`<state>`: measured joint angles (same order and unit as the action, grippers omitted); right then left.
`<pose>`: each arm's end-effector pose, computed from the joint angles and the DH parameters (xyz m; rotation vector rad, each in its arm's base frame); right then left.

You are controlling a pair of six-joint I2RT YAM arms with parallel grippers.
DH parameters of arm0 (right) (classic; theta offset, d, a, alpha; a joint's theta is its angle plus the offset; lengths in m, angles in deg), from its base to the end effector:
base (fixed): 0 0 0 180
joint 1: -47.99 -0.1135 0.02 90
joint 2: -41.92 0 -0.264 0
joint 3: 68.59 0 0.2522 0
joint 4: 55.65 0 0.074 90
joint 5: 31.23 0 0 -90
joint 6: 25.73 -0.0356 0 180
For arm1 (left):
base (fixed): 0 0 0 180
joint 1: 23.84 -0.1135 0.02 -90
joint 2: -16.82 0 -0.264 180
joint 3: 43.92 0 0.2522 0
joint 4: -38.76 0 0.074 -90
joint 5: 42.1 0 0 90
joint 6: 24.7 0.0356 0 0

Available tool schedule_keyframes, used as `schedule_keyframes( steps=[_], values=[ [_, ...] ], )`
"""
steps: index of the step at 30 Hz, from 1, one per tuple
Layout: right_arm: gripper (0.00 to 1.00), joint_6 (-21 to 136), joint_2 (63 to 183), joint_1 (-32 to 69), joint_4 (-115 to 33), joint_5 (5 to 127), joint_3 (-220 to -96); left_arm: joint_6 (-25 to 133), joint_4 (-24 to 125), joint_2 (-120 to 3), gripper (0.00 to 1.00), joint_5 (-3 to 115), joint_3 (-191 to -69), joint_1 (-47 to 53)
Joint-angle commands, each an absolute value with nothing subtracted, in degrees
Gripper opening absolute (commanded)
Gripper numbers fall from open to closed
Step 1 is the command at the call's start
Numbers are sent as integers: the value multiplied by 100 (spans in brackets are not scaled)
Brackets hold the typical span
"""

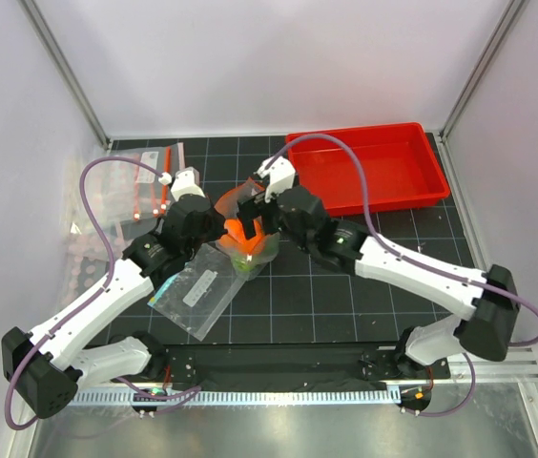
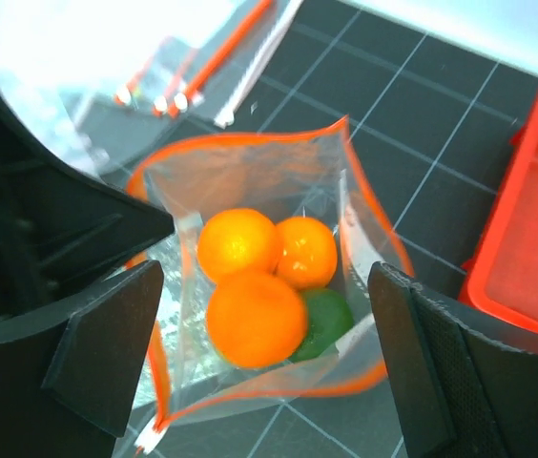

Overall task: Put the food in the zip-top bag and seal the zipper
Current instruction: Place the fake fruit in the zipper food storage bag, then adjust the zipper food storage bag at the center of the board.

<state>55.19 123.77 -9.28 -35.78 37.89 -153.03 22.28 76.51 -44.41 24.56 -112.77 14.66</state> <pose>0.1928 0.2766 0.3544 -0.5292 1.8015 0.4626 0.1928 -0.1354 0.3248 -0.3271 2.0550 -0.4536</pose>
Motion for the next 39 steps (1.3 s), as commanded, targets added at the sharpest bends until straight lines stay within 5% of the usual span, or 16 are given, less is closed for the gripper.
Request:
schedule_keyframes(
  steps=[1,13,17,23,24,26,35,39],
  values=[
    [94,5302,11726,-958,-3453,3356,-15336,2250,7493,-4347,0,2381,-11455,1439],
    [75,4574,11715,-923,-2274,2766,-15186,2241,7406,-4356,1,2540,-11428,1431],
    [61,4336,12233,-835,-2133,2687,-15354,2259,7326,-4338,1,2636,-11393,1439],
    [29,4195,12454,-747,-2387,2862,-15240,2487,7037,-4373,0,3196,-11314,1439],
    [13,4212,12402,-738,-2466,2976,-15188,2539,7002,-4400,0,3312,-11331,1439],
    [1,4273,12156,-747,-2817,3090,-14917,2575,6966,-4452,0,3645,-11384,1439],
    [1,4115,11259,-738,-3451,3601,-14264,2988,6641,-4628,0,4972,-11648,1799],
    [1,4150,11294,-738,-3310,3355,-14264,3155,6606,-4804,8,5193,-11762,1975]
  ],
)
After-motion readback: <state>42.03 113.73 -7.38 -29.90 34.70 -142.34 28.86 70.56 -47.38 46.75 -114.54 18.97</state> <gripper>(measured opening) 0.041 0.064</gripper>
